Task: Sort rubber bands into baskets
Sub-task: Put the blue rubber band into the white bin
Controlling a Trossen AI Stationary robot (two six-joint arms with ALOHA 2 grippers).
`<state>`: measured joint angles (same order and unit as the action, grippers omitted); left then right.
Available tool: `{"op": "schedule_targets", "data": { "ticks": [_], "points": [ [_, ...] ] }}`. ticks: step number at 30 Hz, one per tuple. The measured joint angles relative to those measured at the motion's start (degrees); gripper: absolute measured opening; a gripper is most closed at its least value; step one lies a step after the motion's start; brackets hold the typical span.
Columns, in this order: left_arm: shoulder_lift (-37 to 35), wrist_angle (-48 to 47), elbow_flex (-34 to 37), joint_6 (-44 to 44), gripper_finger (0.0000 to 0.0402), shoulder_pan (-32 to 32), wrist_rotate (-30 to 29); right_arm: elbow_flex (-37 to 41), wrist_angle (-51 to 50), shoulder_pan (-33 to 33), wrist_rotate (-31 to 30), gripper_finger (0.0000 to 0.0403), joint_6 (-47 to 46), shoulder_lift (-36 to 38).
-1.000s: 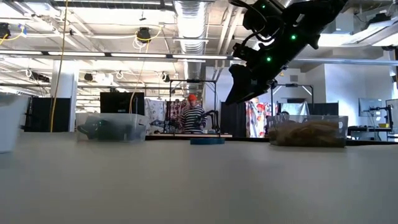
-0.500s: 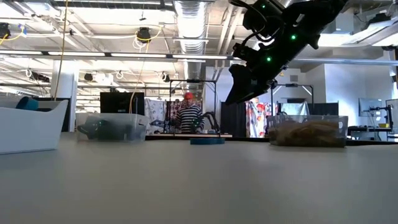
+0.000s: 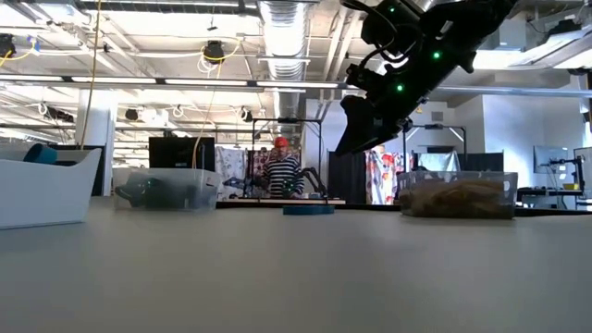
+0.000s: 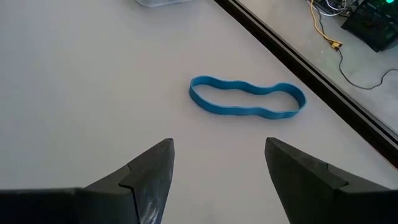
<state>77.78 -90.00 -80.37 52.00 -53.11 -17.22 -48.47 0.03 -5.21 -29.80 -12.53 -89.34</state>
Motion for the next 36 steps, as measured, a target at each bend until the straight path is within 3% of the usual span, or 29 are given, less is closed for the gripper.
{"op": "schedule_targets", "data": {
  "ticks": [21, 30, 36],
  "points": [
    [0.1, 0.0, 25.4, -4.3, 0.0, 7.8, 12.8, 0.0, 0.0, 0.0, 0.0, 0.0282, 0.0, 0.0],
    [0.1, 2.9, 26.9, -3.4, 0.0002, 7.9, 15.2, 0.0, 0.0, 0.0, 0.0, 0.0282, 0.0, 0.0],
    [0.1, 8.4, 26.8, -3.5, 0.0044, 7.8, 14.2, 0.0, 0.0, 0.0, 0.0, 0.0282, 0.0, 0.0]
  ]
}}
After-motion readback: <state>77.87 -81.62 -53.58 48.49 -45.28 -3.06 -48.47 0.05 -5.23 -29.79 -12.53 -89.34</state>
